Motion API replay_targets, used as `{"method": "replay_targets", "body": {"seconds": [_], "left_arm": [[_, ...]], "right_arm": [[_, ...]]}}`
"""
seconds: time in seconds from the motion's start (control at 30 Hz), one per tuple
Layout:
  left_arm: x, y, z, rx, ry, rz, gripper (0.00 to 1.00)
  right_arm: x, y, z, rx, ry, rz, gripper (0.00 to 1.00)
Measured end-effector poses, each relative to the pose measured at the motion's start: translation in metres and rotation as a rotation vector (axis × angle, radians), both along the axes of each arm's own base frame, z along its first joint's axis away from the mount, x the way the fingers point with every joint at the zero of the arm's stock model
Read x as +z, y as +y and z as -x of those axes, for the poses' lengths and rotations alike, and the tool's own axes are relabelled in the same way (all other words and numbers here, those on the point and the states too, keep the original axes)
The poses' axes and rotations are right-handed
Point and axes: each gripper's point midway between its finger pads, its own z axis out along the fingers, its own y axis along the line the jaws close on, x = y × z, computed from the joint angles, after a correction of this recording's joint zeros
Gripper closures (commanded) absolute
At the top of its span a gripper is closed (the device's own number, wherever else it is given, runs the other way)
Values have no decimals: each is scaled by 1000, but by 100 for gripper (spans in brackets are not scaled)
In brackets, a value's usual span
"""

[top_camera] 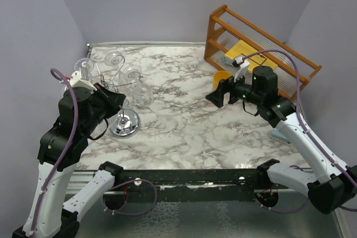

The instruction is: Take the wine glass off the wine glass rack

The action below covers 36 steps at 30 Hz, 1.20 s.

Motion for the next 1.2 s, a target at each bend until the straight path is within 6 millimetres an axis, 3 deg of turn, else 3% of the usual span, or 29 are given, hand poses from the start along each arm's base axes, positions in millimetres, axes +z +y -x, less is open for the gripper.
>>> {"method": "replay_targets", "body": {"seconds": [0.2,0.9,1.2], "left_arm": [[3,1,3,23,-20,51,100],[14,5,13,63,-75,152,100],[22,16,23,106,-122,170,100]], "right_arm": [[0,0,0,0,0,0,6],[2,0,1,2,-6,-2,1],[2,0,1,3,-9,0,0]]}}
